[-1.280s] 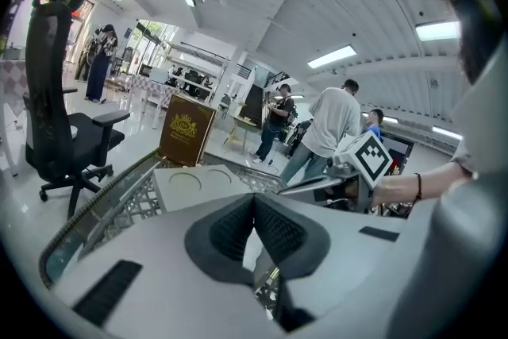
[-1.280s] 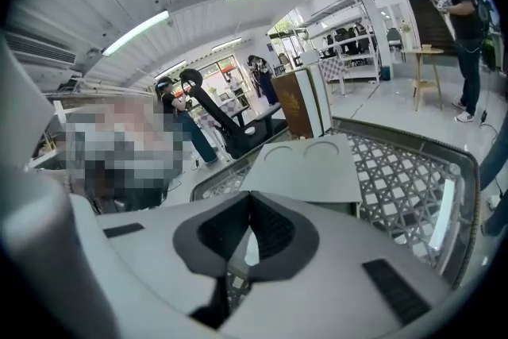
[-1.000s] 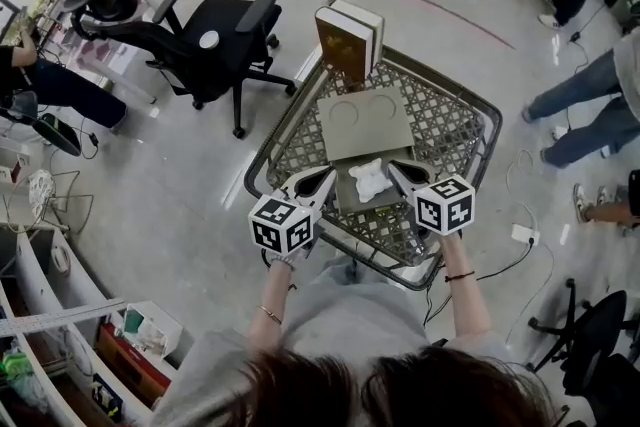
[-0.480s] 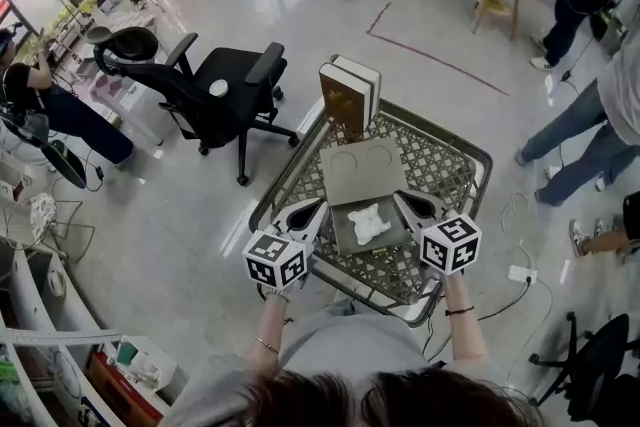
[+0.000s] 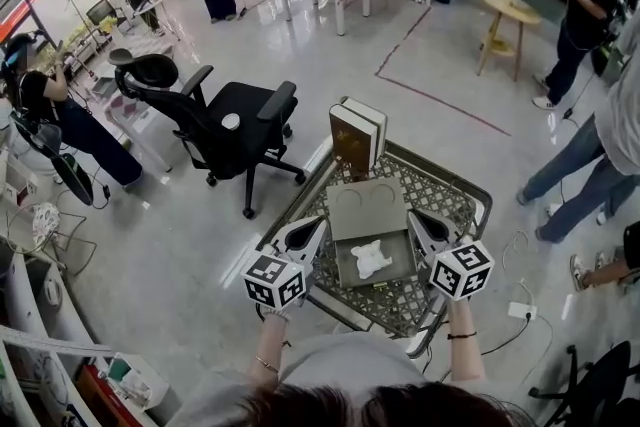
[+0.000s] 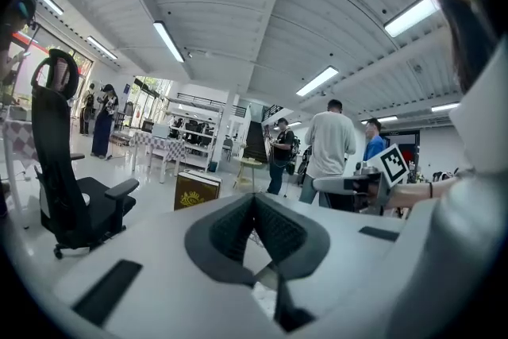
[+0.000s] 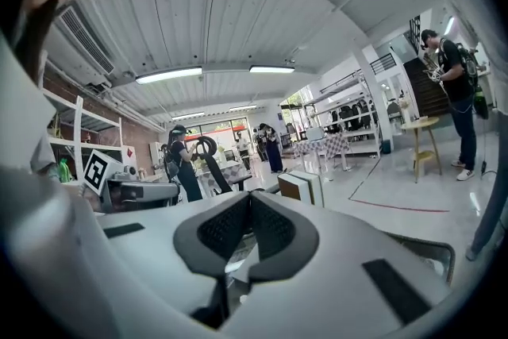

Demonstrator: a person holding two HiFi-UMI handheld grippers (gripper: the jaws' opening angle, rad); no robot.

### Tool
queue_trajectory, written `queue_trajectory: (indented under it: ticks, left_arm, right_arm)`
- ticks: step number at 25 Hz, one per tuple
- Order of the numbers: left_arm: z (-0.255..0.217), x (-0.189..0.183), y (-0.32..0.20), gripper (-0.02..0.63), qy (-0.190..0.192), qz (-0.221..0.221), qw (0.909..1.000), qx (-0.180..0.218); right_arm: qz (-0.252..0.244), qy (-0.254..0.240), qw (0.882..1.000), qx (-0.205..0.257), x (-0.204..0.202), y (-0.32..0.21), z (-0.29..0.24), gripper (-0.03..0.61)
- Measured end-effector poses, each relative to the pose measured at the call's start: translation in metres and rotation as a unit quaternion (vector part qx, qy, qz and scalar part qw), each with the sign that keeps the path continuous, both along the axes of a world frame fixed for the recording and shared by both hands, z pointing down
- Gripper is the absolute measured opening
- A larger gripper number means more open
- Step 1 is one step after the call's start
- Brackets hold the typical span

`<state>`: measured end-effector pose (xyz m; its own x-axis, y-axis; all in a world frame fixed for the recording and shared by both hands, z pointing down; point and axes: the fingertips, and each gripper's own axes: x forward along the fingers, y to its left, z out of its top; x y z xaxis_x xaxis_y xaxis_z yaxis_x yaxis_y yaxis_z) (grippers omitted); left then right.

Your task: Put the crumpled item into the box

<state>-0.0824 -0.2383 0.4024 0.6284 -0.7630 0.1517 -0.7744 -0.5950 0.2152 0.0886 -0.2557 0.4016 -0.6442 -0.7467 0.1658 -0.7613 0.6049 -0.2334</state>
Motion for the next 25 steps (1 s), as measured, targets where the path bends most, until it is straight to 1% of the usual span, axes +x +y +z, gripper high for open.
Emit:
queue_trajectory:
  ticks: [7,14,25]
  left_arm:
    - [-0.027,-0.010,-0.008,0.017,0.003,-0.015,0.9994,0.032]
    - [-0.049,-0.019,-0.015,0.017,0.009,-0.029,0.9976,0.062]
    - [-0.077,-0.026,-0.018,0.017,0.017,-0.045,0.9941,0.097]
  right_arm:
    - [0.018,-0.020,0.999,0.041,0.010,-0.008,-0.030,0.023]
    - [0.035,-0.017,0.995,0.087,0.021,-0.017,-0.062,0.023]
    - [0.059,-0.015,0.991,0.118,0.043,-0.019,-0.083,0.021]
